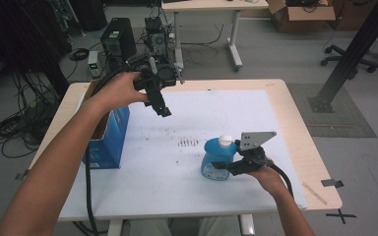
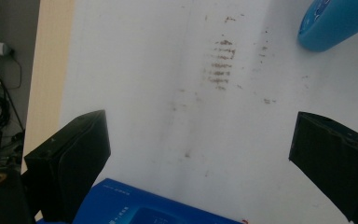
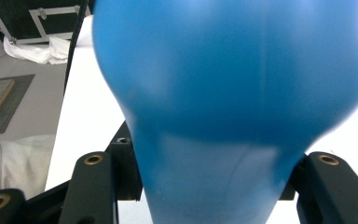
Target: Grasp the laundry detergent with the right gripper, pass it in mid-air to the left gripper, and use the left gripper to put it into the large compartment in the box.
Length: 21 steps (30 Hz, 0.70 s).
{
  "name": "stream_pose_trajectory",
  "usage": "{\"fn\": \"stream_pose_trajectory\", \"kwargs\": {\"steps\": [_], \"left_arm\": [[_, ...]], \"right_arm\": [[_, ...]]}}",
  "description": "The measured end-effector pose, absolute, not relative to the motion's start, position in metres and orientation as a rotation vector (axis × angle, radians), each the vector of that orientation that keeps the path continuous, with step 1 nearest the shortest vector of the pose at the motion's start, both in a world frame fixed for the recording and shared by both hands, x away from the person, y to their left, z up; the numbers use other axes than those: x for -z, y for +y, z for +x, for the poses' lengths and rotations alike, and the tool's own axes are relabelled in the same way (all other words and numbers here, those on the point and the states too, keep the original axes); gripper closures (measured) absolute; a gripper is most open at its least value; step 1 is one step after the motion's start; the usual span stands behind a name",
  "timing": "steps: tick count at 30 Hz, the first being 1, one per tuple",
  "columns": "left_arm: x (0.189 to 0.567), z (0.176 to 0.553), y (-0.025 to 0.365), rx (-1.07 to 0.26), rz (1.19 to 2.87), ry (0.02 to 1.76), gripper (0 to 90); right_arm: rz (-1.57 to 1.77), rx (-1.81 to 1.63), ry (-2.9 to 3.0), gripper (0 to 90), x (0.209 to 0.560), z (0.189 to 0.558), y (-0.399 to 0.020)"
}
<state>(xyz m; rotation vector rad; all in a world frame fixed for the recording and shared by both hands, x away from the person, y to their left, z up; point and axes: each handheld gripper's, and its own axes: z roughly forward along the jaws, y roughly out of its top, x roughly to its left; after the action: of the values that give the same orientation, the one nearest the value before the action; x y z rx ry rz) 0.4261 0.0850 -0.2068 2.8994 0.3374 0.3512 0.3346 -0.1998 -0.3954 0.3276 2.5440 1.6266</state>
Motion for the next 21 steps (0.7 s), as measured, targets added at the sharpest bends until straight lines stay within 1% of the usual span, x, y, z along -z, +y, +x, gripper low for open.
{"fn": "stream_pose_trajectory", "kwargs": {"steps": [12, 18, 21], "left_arm": [[0.201, 0.417, 0.088, -0.364, 2.881, 0.327, 5.5], [0.195, 0.408, 0.09, -0.376, 2.877, 0.315, 5.6], [0.193, 0.405, 0.091, -0.359, 2.867, 0.317, 5.7]], "right_arm": [[0.33, -1.628, 2.539, 43.8, 0.383, 0.333, -0.202], [0.299, -1.606, 2.537, 43.8, 0.365, 0.329, -0.199], [0.295, -1.608, 2.539, 43.8, 0.36, 0.329, -0.199]]}}
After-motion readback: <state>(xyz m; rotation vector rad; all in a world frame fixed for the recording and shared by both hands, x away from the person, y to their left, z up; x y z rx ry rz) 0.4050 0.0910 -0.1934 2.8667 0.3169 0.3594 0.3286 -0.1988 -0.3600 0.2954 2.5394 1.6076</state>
